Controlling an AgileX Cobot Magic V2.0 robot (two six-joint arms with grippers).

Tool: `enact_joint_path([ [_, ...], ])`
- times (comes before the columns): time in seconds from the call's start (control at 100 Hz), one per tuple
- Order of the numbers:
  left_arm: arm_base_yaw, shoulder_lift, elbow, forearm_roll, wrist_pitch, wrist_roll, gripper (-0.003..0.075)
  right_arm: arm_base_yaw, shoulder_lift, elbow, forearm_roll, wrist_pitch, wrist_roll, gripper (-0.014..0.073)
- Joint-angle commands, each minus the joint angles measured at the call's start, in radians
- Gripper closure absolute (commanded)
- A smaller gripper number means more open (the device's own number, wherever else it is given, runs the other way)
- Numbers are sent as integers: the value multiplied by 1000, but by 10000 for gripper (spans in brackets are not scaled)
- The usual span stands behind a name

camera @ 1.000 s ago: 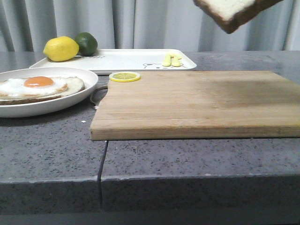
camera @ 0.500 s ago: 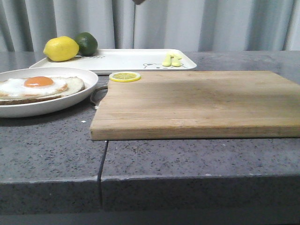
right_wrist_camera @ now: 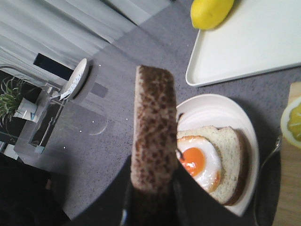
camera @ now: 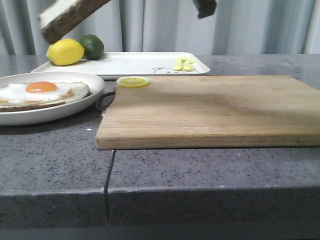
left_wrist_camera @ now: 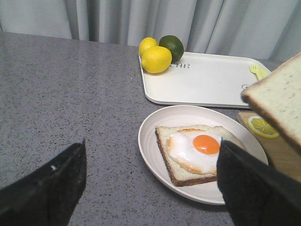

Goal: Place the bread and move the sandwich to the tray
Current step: 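Lift the bread slice with the right gripper toward the egg plate, then lay the bread slice on the egg toast and open the right gripper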

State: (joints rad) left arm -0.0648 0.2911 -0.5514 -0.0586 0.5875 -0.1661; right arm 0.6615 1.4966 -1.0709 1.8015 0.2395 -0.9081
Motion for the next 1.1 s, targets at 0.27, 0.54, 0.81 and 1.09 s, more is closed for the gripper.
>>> enact_joint_path([
  [0.27, -5, 17, -33, -9, -78, -9, 185, 148, 175, -229, 80, -152, 124, 652],
  [0.54, -5, 17, -33, -9, -78, -9, 185, 175, 265, -289, 80, -173, 150, 652],
  [0.81, -5, 17, -33, -9, -78, -9, 185, 175, 310, -289, 80, -193, 155, 652],
  [1.09, -5, 17, -33, -9, -78, -9, 185, 175, 327, -289, 80, -208, 156, 647],
])
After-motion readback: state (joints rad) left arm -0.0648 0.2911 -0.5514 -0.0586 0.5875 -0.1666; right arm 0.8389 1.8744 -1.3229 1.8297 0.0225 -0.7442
